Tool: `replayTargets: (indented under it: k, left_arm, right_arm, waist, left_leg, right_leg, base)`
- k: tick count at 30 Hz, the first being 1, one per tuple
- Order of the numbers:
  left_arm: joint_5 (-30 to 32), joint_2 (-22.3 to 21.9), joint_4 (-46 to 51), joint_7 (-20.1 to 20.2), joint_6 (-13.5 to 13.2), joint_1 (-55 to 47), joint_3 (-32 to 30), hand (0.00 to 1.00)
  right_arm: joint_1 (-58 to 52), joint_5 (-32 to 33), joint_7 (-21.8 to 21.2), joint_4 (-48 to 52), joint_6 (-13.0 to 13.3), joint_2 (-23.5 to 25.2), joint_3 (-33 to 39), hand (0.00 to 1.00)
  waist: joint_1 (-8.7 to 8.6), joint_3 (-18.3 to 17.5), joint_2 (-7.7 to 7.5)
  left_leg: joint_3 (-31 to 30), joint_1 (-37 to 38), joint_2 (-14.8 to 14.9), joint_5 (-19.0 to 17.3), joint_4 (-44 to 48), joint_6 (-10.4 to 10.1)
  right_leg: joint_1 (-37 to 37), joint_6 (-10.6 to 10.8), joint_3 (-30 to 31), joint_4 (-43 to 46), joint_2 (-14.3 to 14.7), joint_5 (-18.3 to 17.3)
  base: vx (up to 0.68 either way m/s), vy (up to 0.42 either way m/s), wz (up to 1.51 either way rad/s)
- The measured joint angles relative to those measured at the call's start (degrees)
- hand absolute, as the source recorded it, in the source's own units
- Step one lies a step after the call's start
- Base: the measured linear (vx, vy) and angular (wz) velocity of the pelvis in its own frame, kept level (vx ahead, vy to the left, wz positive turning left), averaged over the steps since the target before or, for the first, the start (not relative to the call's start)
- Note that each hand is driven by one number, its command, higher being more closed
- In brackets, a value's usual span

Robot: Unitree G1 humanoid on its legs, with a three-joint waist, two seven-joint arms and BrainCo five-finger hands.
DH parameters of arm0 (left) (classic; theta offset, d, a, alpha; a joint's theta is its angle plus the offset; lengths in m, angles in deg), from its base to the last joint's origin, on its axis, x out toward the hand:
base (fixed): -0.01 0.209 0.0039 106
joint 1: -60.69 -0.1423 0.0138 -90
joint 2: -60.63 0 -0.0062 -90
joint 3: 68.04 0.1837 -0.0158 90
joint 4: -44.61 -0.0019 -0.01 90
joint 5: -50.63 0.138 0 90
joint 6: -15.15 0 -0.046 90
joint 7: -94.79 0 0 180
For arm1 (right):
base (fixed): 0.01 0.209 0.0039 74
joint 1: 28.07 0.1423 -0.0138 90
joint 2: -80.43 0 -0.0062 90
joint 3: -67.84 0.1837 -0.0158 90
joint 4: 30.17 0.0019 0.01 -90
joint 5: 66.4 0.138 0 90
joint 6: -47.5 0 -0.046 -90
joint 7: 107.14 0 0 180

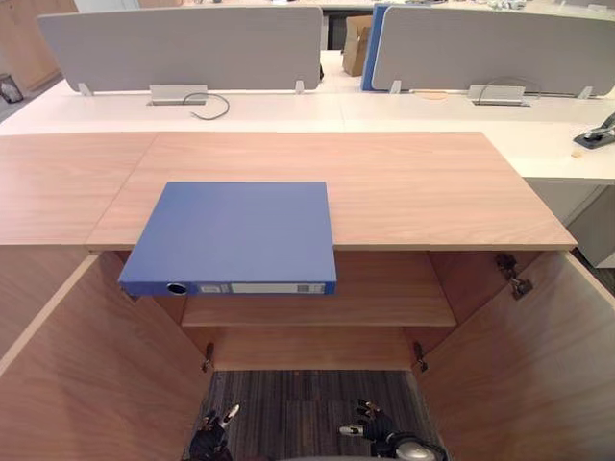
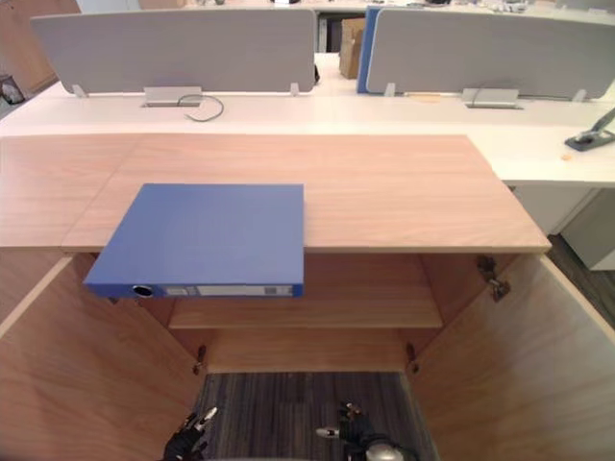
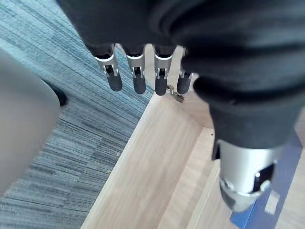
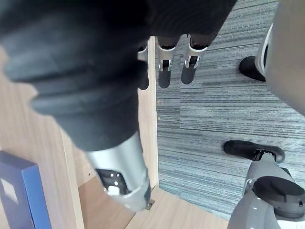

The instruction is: Walk over to the cabinet, pick up the folder, carry it to the office cabinet, place the folder inside the office cabinet, then close the office cabinet door

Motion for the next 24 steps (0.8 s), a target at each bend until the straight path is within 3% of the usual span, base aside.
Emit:
replayTargets:
  k: [6, 8, 11, 13, 16, 20, 22, 24]
  left_arm:
    - [-17.9, -0.3, 3.3, -1.1, 0.1, -1.0, -0.5, 0.0]
    - [-28.1, -1.8, 10.9, -1.8, -0.2, -3.1, -0.2, 0.0]
    - [-37.2, -2.9, 20.5, -3.0, -1.1, -3.8, 0.8, 0.0]
    - [-40.5, -2.9, 27.7, -4.1, -3.6, -4.2, -0.2, 0.0]
    - [-39.3, -3.1, 37.5, -7.7, -7.7, -4.1, -3.6, 0.0]
    - [-33.2, -3.4, 48.5, -12.8, -10.7, -4.3, -6.3, 0.0]
    - [-27.0, -3.4, 55.5, -15.6, -11.1, -4.5, -7.8, 0.0]
    - [-16.9, -3.5, 60.7, -18.9, -10.5, -5.7, -9.0, 0.0]
  right_arm:
    - [-0.7, 0.2, 0.5, 0.6, 0.0, 0.1, 0.0, 0.0]
    - [-1.5, 0.0, 0.5, 1.4, 0.0, 0.3, -0.1, 0.0]
    - [-3.1, -1.4, 0.6, 1.6, -0.2, 0.7, -0.2, 0.0]
    - [-3.4, -2.3, 0.9, 2.0, -0.2, 0.9, -0.3, 0.0]
    - [-3.4, -2.3, 1.3, 2.0, -0.2, 1.7, -0.4, 0.0]
    - [-3.9, -2.3, 1.8, 2.0, -0.1, 1.9, -0.4, 0.0]
    - [-3.9, -2.3, 2.1, 2.0, -0.1, 2.0, 0.0, 0.0]
    - [-3.9, -2.0, 2.2, 2.0, -0.1, 2.4, 0.1, 0.0]
  waist:
    - [0.05, -1.1, -1.21]
    - [0.05, -1.3, -2.2]
    - [0.03, -1.4, -2.97]
    - [0.37, -1.4, -3.15]
    - [0.85, -1.4, -3.14]
    - [2.11, -1.1, -2.97]
    - [2.45, -0.7, -3.16]
    - [2.37, -0.6, -3.42]
  left_leg:
    - [-0.1, 1.4, -0.6, 1.1, -3.8, -0.4]
    - [-0.4, 1.3, -1.1, 1.3, -4.2, -0.2]
    - [-1.6, 1.5, -2.1, 1.5, -4.2, 0.0]
    - [-1.7, 1.4, -2.4, 1.7, -4.2, 0.3]
    - [-1.9, 1.5, -2.6, 2.0, -4.2, 0.6]
    - [-2.9, 1.1, -2.6, 2.1, -3.9, 0.6]
    - [-4.5, 1.2, -2.8, 2.0, -4.3, 0.4]
    - [-5.3, 1.4, -2.8, 2.5, -5.2, 0.8]
  right_leg:
    - [1.9, 0.8, 0.0, -5.1, 0.1, 2.2]
    - [2.2, 0.8, -0.1, -6.1, -0.2, 2.8]
    - [3.6, 1.1, -1.6, -6.7, -1.1, 3.1]
    - [3.6, 1.3, -1.7, -6.7, -1.3, 3.2]
    - [3.8, 1.5, -2.3, -6.6, -1.6, 3.3]
    - [4.1, 1.4, -2.9, -6.3, -1.6, 3.2]
    - [4.7, 1.1, -3.5, -6.2, -1.6, 2.7]
    - [4.8, 1.0, -4.6, -5.6, -1.6, 2.3]
  base:
    - [0.08, 0.042, 0.02]
    - [0.03, 0.077, 0.09]
    - [0.0, 0.067, 0.23]
    - [-0.06, 0.055, 0.09]
    - [-0.09, 0.027, 0.05]
    - [-0.11, -0.005, 0.1]
    - [-0.09, -0.022, 0.28]
    - [-0.07, -0.037, 0.28]
